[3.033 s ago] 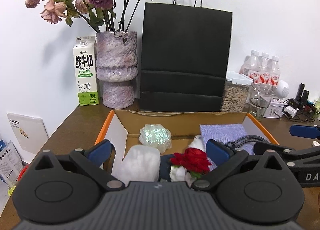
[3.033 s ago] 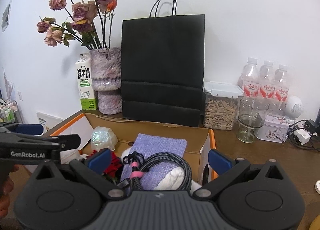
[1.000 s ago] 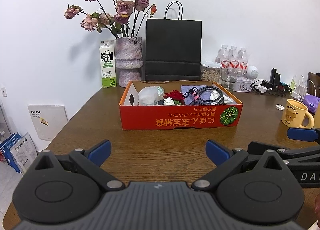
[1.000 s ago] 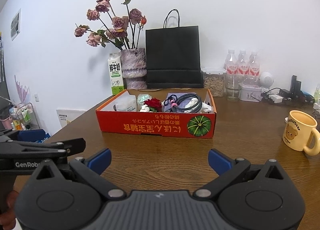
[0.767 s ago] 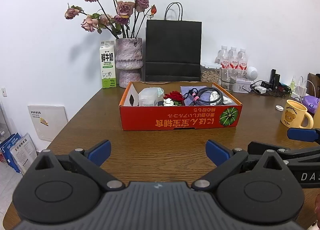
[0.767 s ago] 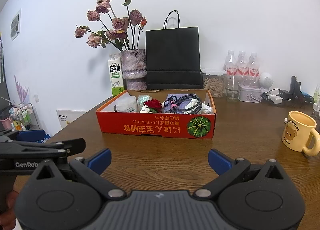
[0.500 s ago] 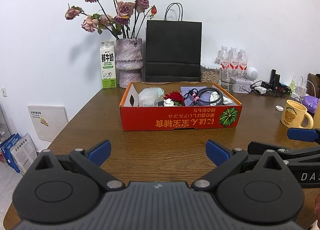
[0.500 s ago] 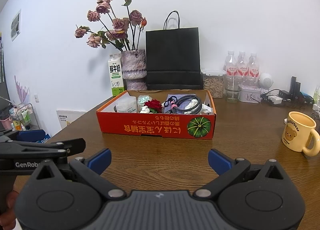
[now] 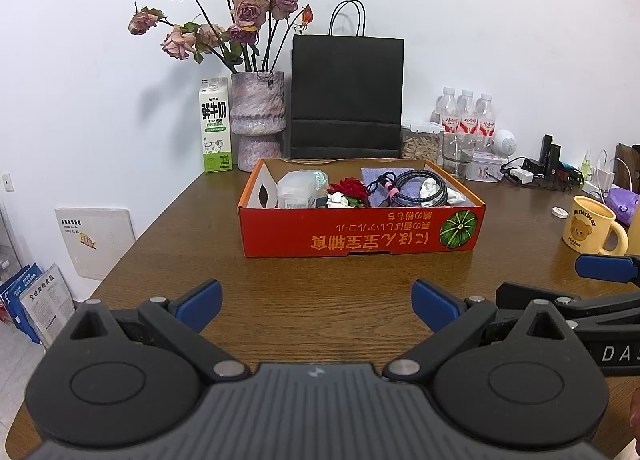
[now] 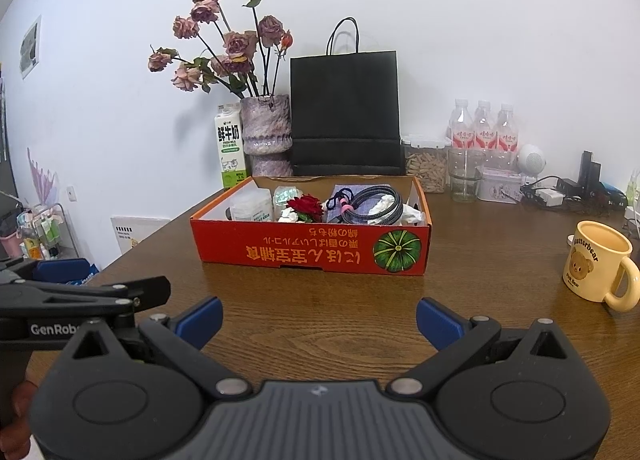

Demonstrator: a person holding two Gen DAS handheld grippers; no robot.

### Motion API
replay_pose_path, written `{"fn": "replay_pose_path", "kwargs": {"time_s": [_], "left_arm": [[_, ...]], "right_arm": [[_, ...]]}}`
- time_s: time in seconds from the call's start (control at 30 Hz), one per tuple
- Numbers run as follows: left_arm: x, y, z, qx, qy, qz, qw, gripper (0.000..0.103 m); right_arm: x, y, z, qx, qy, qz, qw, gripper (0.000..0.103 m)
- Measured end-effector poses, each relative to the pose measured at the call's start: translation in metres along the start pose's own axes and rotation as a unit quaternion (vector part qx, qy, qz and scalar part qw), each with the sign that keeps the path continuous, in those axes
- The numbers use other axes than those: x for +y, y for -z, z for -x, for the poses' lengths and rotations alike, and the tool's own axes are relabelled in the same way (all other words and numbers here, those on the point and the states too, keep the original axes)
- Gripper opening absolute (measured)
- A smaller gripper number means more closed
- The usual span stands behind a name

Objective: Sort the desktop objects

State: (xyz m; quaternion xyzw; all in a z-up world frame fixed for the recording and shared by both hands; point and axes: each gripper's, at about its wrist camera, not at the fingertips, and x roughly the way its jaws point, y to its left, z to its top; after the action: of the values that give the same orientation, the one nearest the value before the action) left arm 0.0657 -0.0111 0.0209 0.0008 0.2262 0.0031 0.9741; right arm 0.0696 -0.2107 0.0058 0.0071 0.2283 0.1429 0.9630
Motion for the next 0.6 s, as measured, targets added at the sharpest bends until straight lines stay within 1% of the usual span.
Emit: {"fn": "replay_pose_path", "kwargs": {"time_s": [0.6], "left_arm": [[0.0003, 0.0019, -0.0022, 0.004, 0.000, 0.001, 1.0000, 0.103]], "right_arm": [[-0.0004, 0.0039, -0.0023, 0.003, 0.001, -0.001, 1.000, 0.103]]}}
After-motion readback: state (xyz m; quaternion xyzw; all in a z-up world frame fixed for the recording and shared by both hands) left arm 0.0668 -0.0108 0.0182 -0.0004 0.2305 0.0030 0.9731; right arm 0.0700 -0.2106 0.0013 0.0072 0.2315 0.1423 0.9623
